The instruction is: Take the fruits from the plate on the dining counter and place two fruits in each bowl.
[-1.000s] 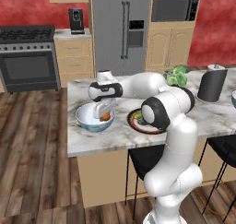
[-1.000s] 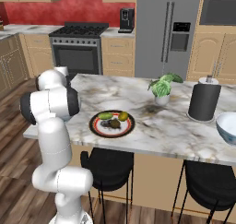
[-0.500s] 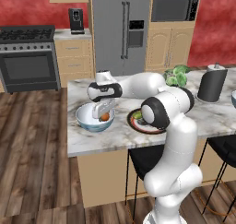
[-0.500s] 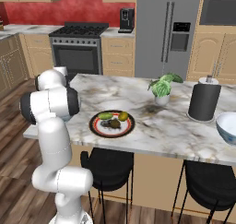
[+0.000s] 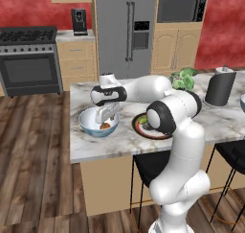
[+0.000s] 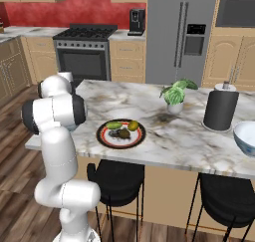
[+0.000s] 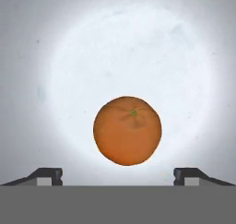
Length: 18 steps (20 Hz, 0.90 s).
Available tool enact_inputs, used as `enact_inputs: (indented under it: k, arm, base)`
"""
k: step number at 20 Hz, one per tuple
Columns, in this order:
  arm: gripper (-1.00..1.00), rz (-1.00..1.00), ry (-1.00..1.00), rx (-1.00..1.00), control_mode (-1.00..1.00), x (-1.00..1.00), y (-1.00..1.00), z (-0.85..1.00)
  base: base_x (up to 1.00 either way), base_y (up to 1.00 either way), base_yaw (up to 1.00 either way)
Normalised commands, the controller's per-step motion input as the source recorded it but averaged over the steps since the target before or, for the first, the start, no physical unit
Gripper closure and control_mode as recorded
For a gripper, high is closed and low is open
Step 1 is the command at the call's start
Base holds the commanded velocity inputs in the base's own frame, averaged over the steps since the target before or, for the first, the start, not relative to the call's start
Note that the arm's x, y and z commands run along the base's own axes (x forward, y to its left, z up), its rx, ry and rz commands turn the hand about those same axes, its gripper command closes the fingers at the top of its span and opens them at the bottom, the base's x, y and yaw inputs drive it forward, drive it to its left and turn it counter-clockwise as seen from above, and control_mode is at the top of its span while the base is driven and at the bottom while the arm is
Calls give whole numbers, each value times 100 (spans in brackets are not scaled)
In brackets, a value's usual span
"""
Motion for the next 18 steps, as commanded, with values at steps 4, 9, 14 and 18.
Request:
enact_inputs:
  k: [4, 9, 14, 18]
  arm:
    - [-100, 0, 0, -3, -100, 0, 1, 19]
    - [-100, -2, -1, -7, -100, -1, 0, 91]
    - [-100, -7, -15, -12, -100, -36, -22, 76]
    - [-100, -21, -12, -11, -100, -28, -40, 47]
  base:
    - [0, 0, 0]
    - [0, 0, 0]
    - [0, 0, 0]
    - [0, 0, 0]
